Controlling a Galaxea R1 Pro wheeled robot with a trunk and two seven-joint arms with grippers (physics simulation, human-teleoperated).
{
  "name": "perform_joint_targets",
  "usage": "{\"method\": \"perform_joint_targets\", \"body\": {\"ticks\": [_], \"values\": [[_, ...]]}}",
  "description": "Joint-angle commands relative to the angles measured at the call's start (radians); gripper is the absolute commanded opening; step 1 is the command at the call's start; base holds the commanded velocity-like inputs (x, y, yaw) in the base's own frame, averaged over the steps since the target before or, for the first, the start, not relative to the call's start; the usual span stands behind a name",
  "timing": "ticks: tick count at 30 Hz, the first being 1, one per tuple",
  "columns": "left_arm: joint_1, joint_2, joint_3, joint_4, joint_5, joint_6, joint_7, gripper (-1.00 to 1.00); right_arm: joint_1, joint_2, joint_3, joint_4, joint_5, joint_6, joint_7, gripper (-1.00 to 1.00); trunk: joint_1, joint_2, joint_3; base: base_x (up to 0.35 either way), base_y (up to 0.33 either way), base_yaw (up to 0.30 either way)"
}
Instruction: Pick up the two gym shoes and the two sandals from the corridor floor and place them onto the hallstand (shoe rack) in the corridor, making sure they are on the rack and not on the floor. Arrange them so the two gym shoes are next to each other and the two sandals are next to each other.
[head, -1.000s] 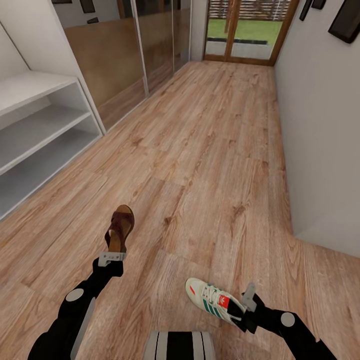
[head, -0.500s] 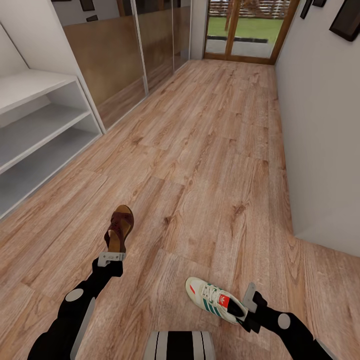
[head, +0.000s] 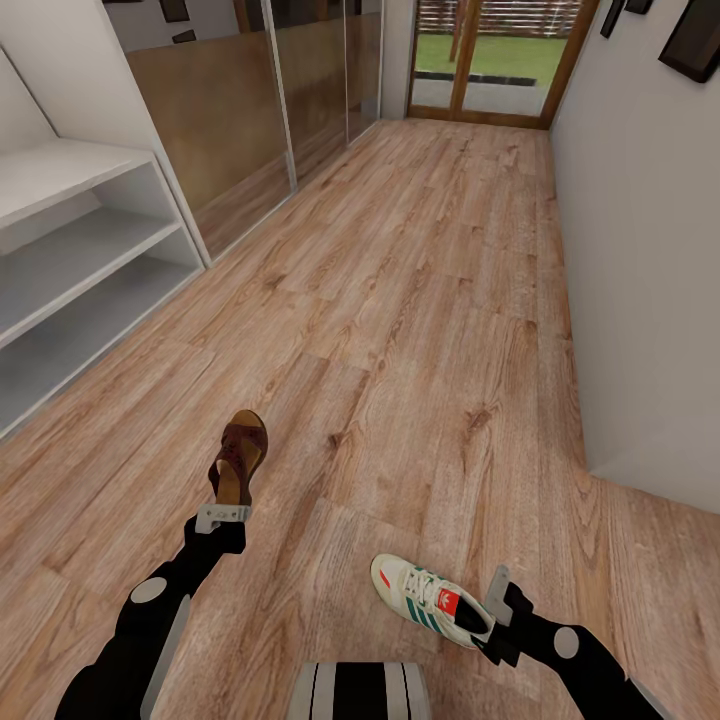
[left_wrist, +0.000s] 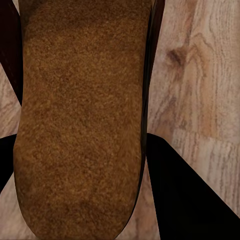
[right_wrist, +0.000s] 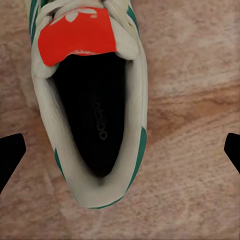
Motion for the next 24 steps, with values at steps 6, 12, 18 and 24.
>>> {"method": "perform_joint_targets", "body": {"ticks": [6,12,18,24], "values": [[0.000,-0.001,0.002,-0.002,-0.008,0.006,-0.007,-1.00,-0.001,0.000,0.002,-0.001,0.009,-0.001,0.002,1.00,0.000,0.000,-0.001,0.113,0.019,0.000],[0.000,-0.001,0.002,-0.003,-0.005,0.005,-0.008,-1.00,0.000,0.000,0.001,-0.002,0.009,-0.001,0.002,1.00,0.000,0.000,-0.001,0.031,0.007,0.000],[0.000,-0.001,0.001,-0.003,-0.006,0.005,-0.008,-1.00,0.000,0.000,0.002,-0.002,0.009,-0.001,0.002,1.00,0.001,-0.001,-0.010,0.002,0.000,0.000],[0.000,-0.001,0.001,-0.003,-0.007,0.005,-0.008,-1.00,0.000,0.000,0.002,-0.002,0.009,-0.001,0.002,1.00,0.001,-0.001,-0.022,0.000,0.000,0.000]]}}
